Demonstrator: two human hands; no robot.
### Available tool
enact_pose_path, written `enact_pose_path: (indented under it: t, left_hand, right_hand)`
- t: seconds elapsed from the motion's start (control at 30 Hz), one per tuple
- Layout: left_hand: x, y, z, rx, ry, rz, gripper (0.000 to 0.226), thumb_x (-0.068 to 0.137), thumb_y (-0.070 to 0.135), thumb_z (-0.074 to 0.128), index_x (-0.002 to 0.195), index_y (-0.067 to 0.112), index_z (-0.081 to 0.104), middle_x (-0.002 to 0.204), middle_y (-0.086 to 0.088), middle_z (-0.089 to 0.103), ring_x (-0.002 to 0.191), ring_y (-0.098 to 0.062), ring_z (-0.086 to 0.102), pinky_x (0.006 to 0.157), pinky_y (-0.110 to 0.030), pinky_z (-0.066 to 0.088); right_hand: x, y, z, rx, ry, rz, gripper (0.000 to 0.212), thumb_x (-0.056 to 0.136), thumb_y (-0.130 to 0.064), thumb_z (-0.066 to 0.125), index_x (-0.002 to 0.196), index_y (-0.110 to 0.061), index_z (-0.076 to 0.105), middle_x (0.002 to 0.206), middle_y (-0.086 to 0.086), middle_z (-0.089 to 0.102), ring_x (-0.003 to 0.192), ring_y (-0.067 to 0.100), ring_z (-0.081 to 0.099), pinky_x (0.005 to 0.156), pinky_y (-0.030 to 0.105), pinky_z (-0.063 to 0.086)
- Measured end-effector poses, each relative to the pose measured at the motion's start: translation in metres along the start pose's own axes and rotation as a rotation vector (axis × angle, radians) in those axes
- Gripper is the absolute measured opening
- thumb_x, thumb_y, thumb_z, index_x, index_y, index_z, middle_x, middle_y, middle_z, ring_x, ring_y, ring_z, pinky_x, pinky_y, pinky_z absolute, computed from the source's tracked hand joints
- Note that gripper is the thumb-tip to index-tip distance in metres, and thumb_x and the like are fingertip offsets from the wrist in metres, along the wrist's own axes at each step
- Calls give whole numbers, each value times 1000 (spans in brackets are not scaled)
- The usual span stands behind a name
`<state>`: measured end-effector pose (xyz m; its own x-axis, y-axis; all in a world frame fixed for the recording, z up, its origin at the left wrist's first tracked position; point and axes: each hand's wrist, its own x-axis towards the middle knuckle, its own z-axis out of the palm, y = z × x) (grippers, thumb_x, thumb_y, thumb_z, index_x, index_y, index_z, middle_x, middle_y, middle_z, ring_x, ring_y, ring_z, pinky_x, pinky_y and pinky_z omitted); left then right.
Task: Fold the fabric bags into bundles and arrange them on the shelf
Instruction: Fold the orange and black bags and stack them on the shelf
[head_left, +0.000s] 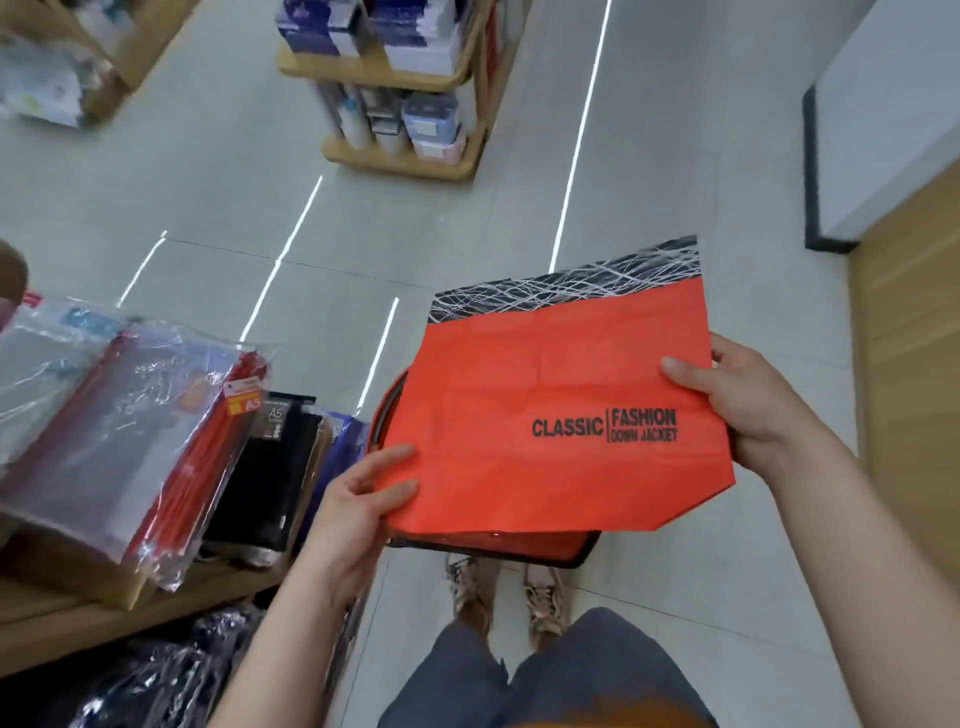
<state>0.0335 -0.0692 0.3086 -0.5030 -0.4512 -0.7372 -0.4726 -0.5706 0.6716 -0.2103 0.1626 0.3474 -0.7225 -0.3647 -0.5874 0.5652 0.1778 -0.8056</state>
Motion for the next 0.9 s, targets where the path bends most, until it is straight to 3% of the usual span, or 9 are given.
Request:
enact_pose_path:
  t: [0.13,0.23,0.3,0.4,0.43,0.5,0.6,0.73,0.9]
  left_hand:
    - [-45,2,-8,-78,74,139,36,81,-14,62,107,10,72,104,-13,72,75,-17,69,61,-24,57]
    - [-83,-1,-21,-184,75,171,47,77,-17,60,115,10,69,99,-13,72,73,-20,66,66,-28,60]
    - [-112,-4,-31,-279,4,184,64,65,-23,58,119,10,67,98,-19,67,73,-22,62,65,-27,57]
    - [-153,-14,-44,-435,-19,242,79,65,-39,25,124,1,59,114,-22,67,97,-28,68,79,-33,59]
    - [-165,-18,-49,-476,-3,275,80,63,-41,25,125,-1,57,115,-23,67,101,-28,68,83,-34,58]
    - [-194,-23,-60,-501,55,357,71,58,-27,58,124,-1,59,112,-23,68,95,-26,69,83,-33,58]
    - [-242,-40,-80,-473,189,451,71,54,-5,85,120,5,63,98,-14,72,86,-22,70,82,-34,58]
    - [-302,-69,-110,-209,500,517,32,88,3,67,115,20,70,98,-2,75,93,-22,69,98,-50,50]
    - [-358,-103,-155,544,911,798,24,80,22,66,94,39,76,81,11,71,78,-12,65,73,-34,53]
  right_hand:
    - [-10,0,6,-63,-11,35,50,92,-7,62,139,-21,50,125,11,65,93,18,70,79,34,57]
    - [-27,-8,20,-591,-106,-117,75,91,-33,66,152,-38,21,158,-8,27,139,12,34,111,38,33]
    - [-50,-19,33,-837,-378,-247,83,81,-54,67,149,-48,20,158,-21,15,143,1,18,120,37,19]
    - [-85,-15,63,-1252,-849,-371,104,65,-70,73,145,-61,7,160,-22,2,145,-4,-3,122,37,7]
    - [-96,-4,75,-1398,-922,-427,112,62,-71,75,144,-63,-1,160,-21,-5,145,-1,-11,122,41,5]
    - [-122,28,100,-1567,-962,-546,117,63,-70,74,141,-64,-12,159,-20,-15,144,2,-21,120,47,5]
    - [-171,72,140,-1504,-970,-709,109,68,-70,70,130,-72,-20,159,-20,-19,143,2,-23,119,52,10]
    - [-251,116,182,-1260,-1052,-748,110,63,-74,66,135,-69,-18,154,-31,-22,143,-4,-21,120,52,10]
    - [-340,146,212,-1007,-1186,-675,117,57,-78,71,138,-68,-12,152,-39,-11,142,-12,-8,120,36,11]
